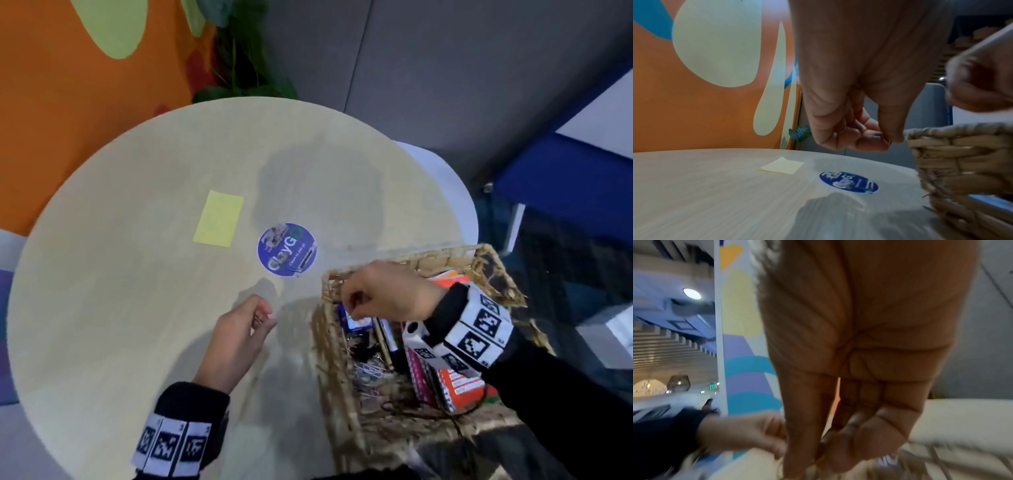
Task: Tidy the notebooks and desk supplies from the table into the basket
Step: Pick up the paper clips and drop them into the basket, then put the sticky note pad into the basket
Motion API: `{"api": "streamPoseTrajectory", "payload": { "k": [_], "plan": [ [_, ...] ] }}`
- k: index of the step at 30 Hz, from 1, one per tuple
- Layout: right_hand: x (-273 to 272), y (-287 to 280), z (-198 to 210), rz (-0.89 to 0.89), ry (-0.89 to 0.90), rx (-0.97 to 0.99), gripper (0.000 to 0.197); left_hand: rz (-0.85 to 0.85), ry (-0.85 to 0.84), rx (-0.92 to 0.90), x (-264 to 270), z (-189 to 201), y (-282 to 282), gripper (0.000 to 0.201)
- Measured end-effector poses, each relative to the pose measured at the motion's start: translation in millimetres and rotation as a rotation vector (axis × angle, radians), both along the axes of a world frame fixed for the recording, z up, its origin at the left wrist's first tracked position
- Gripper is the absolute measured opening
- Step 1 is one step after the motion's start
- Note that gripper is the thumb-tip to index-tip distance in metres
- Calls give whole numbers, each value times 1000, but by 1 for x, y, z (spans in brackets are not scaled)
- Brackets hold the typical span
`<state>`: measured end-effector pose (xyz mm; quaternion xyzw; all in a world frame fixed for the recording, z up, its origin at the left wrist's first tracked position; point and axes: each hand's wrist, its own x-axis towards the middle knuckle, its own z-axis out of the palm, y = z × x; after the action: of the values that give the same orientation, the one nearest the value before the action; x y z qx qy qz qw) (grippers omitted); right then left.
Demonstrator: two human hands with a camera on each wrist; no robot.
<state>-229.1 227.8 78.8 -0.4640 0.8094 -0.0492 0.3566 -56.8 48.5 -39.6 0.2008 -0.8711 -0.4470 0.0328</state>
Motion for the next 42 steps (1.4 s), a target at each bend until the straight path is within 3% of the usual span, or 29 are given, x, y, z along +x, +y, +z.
{"api": "streamPoseTrajectory", "payload": {
  "k": [5,8,10,16,20,22,24,28,31,34,37,40,42],
  "plan": [
    [41,41,-57,169,7,314,16,-75,58,-35,11,27,38,13],
    [49,46,-83,238,109,387,21,-144,88,-11,17,42,59,10],
    [50,48,-85,192,126,380,27,-216,97,-1,19,51,74,17],
    [33,84,-31,-208,186,77,13,-555,11,-145,4,66,114,17],
    [44,126,8,-461,223,-177,13,-741,-176,-362,-15,61,138,30],
    [56,143,19,-544,215,-254,14,-832,-307,-528,-22,61,149,26],
    [66,156,22,-597,185,-276,12,-913,-473,-677,-25,63,159,24],
    [81,173,13,-627,147,-279,2,-1053,-706,-800,-35,61,175,25],
    [85,176,2,-643,102,-304,20,-1082,-747,-803,-38,59,177,36],
    [86,167,0,-654,77,-354,21,-950,-467,-632,-43,62,161,22],
    [82,139,6,-747,79,-466,16,-661,-142,-357,-47,72,123,23],
    [78,84,21,-850,-62,-674,22,-318,-5,-197,-47,74,66,22],
    [73,37,26,-880,-176,-766,23,-135,19,-209,-46,67,23,24]
  ]
}}
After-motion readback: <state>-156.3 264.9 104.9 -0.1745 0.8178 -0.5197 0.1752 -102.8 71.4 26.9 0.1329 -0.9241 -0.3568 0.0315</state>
